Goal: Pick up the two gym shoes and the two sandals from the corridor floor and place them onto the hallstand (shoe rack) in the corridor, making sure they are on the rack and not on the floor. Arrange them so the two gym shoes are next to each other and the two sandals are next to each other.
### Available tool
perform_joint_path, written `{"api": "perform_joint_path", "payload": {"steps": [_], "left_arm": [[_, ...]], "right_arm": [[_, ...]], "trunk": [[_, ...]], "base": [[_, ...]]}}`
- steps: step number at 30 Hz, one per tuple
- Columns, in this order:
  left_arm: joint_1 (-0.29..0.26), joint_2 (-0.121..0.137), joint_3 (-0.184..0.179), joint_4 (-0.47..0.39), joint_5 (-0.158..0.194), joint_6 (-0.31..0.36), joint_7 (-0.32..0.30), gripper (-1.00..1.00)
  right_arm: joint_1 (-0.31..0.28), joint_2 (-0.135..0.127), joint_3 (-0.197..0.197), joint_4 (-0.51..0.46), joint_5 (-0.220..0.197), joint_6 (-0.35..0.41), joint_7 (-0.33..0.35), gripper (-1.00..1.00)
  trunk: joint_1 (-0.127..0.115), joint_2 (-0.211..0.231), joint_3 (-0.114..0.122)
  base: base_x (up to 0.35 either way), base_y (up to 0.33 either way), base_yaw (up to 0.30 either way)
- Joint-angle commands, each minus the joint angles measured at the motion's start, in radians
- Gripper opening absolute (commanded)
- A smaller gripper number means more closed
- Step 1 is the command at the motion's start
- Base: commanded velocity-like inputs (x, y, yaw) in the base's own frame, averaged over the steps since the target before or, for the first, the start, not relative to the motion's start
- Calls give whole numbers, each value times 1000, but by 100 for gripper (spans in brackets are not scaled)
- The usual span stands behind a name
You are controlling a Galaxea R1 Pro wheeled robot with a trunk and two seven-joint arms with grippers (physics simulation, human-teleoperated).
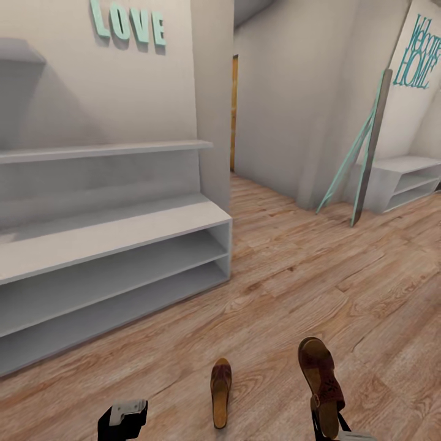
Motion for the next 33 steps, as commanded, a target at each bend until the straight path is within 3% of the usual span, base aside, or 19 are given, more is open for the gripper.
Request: {"api": "perform_joint_path", "payload": {"steps": [1,24,33], "left_arm": [[0,0,-1,1,4,-3,2,100],[0,0,-1,1,4,-3,2,100],[-4,-5,-3,0,3,5,5,100]], "right_arm": [[-1,0,-5,1,3,-3,2,-100],[-1,1,-5,1,3,-3,2,-100],[-1,0,-5,-1,4,-3,2,-100]], "trunk": [[0,0,-1],[0,0,-1],[0,0,-1]], "base": [[-37,0,0],[-81,-27,0],[-5,-8,-153]]}}
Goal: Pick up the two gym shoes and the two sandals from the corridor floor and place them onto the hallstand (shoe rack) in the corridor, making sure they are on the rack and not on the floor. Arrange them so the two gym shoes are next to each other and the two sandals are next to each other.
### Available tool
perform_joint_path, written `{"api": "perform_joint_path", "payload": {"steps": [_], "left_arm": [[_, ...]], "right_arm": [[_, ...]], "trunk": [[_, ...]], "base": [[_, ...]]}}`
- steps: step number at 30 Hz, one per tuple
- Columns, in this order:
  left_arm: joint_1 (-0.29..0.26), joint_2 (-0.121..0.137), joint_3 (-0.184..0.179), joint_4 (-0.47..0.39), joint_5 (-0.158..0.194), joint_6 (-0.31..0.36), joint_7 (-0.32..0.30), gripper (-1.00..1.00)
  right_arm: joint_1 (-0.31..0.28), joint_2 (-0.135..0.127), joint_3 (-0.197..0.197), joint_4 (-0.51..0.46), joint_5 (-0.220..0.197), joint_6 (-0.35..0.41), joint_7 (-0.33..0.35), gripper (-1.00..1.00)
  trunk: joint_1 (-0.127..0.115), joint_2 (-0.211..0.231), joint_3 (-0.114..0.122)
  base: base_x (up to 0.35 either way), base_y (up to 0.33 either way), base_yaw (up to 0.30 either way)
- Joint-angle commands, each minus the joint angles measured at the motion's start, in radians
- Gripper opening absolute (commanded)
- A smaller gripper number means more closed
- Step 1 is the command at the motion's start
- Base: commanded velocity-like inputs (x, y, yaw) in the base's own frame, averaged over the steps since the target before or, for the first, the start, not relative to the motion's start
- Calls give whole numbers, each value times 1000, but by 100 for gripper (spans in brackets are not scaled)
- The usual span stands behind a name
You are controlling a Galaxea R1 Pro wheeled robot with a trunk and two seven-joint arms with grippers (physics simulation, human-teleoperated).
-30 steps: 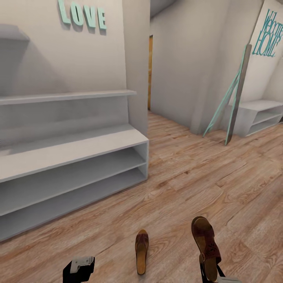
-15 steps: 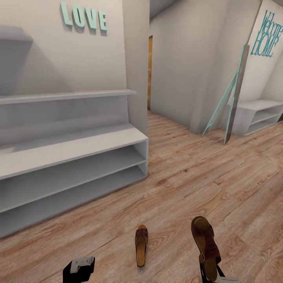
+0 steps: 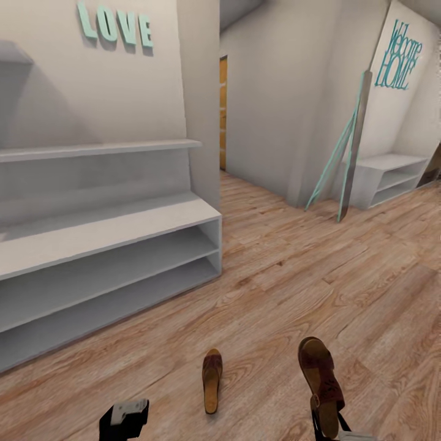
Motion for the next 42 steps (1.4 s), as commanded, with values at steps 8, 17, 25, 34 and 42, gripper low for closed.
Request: {"api": "perform_joint_path", "payload": {"steps": [8,17,25,34,42], "left_arm": [[-117,-36,-10,11,-1,132,114,100],[-332,-78,-12,20,-4,420,139,100],[-407,-93,-8,22,4,526,146,100],[-397,-85,-8,23,1,528,145,100],[-357,-89,-11,24,-3,472,133,100]], "right_arm": [[-1,-20,-11,-33,2,2,1,-100],[-1,-66,-53,-370,-45,310,1,-100],[-1,-114,-95,-978,-108,972,9,-100],[-1,-126,-192,-1198,-114,1191,130,-100],[1,-118,-254,-1206,-116,1192,131,-100]], "trunk": [[0,0,-1],[0,0,-1],[0,0,-1],[0,0,-1],[0,0,-1]], "base": [[0,0,-17],[0,0,-1],[0,0,0],[0,0,0],[0,0,0]]}}
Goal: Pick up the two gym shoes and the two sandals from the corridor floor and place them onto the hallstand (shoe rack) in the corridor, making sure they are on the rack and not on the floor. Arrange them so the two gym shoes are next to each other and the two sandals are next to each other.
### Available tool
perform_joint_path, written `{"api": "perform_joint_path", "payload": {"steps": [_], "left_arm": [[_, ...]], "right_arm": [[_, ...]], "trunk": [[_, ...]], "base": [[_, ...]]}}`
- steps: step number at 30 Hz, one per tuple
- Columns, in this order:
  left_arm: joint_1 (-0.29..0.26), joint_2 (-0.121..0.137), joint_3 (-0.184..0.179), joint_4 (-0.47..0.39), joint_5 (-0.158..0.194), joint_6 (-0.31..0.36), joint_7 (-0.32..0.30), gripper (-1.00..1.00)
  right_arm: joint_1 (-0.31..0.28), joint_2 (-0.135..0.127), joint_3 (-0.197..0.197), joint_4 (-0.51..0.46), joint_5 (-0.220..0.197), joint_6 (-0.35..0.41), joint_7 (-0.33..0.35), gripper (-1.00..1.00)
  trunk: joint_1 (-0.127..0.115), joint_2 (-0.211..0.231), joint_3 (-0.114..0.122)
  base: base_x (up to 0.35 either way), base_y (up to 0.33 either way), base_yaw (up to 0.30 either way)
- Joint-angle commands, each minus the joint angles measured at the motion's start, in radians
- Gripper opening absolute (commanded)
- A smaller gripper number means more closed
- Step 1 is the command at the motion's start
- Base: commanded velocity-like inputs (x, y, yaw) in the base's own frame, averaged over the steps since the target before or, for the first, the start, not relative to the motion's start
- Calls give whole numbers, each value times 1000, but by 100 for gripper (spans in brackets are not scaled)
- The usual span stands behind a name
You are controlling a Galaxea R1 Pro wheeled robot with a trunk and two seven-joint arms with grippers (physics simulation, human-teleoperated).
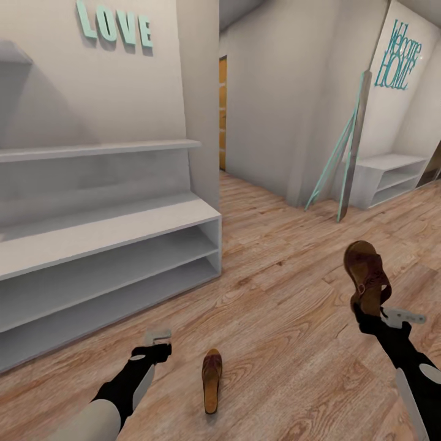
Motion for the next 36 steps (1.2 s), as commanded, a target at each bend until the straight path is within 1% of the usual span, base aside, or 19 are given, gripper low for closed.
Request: {"api": "perform_joint_path", "payload": {"steps": [1,2,8,15,19,33,36], "left_arm": [[4,-2,2,-2,3,-8,1,100],[10,-5,0,-2,3,-32,-1,100],[10,-8,0,-2,3,-36,-2,100],[10,-12,1,-2,3,-38,-3,100],[10,-12,2,-2,3,-39,-3,100],[10,-11,2,-2,1,-40,-1,100],[10,-11,2,-2,1,-40,-1,100]], "right_arm": [[0,1,-4,-2,-8,6,5,-100],[0,-1,-10,-3,-6,6,4,-100],[0,-2,-36,-2,-7,6,4,-100],[0,-3,-43,-2,-7,6,4,-100],[0,-3,-44,-2,-7,6,4,-100],[0,0,-45,-20,-8,6,4,-100],[0,0,-54,-27,-8,6,4,-100]], "trunk": [[0,0,-1],[0,0,-1],[0,0,-1],[0,0,-2],[0,0,-4],[0,0,-7],[0,0,-7]], "base": [[0,0,0],[0,0,-188],[0,0,-258],[0,0,-287],[0,0,-202],[0,0,-31],[0,0,0]]}}
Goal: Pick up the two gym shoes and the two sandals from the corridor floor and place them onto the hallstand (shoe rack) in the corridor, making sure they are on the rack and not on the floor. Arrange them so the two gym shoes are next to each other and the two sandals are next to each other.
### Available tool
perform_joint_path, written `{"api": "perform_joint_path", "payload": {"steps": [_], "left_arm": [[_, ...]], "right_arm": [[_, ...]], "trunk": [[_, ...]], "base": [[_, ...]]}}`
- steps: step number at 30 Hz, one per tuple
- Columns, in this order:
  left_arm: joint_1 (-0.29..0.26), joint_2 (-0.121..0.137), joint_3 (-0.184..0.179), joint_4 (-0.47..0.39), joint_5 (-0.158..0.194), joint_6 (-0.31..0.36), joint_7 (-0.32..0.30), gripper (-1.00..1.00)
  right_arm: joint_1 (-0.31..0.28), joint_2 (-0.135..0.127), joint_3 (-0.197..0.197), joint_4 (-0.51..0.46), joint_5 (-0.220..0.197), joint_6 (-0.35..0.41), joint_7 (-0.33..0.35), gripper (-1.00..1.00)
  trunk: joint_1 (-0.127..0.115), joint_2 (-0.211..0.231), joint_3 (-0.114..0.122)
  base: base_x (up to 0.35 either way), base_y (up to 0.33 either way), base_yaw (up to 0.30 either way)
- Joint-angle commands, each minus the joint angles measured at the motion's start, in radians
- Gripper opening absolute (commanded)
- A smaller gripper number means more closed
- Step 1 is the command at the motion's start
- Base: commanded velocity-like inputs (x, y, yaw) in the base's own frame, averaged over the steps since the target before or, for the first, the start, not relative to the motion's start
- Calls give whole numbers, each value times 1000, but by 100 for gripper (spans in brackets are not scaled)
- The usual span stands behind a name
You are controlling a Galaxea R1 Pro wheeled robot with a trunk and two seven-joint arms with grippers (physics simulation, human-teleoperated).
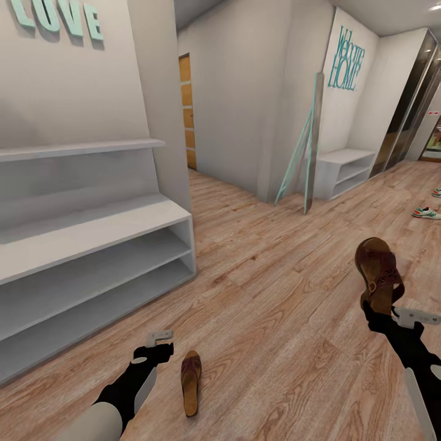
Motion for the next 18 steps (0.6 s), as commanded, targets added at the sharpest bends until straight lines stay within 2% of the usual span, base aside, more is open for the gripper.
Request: {"api": "perform_joint_path", "payload": {"steps": [1,2,4,13,18], "left_arm": [[0,-1,2,-2,3,5,2,100],[0,-1,2,-2,4,5,2,100],[0,-1,2,-3,3,5,2,100],[0,0,2,-4,3,5,2,100],[0,-1,2,-4,3,5,2,100]], "right_arm": [[-1,1,-6,-2,-8,6,5,-100],[-1,2,-26,-6,-8,7,5,-100],[-1,2,-32,-8,-8,7,5,-100],[-1,2,-35,-10,-8,8,5,-100],[-1,3,-35,-10,-8,9,5,-100]], "trunk": [[0,0,-1],[0,0,-1],[0,0,-1],[0,0,-1],[4,-7,-4]], "base": [[0,0,0],[0,0,-85],[0,0,-187],[0,0,-262],[0,0,-102]]}}
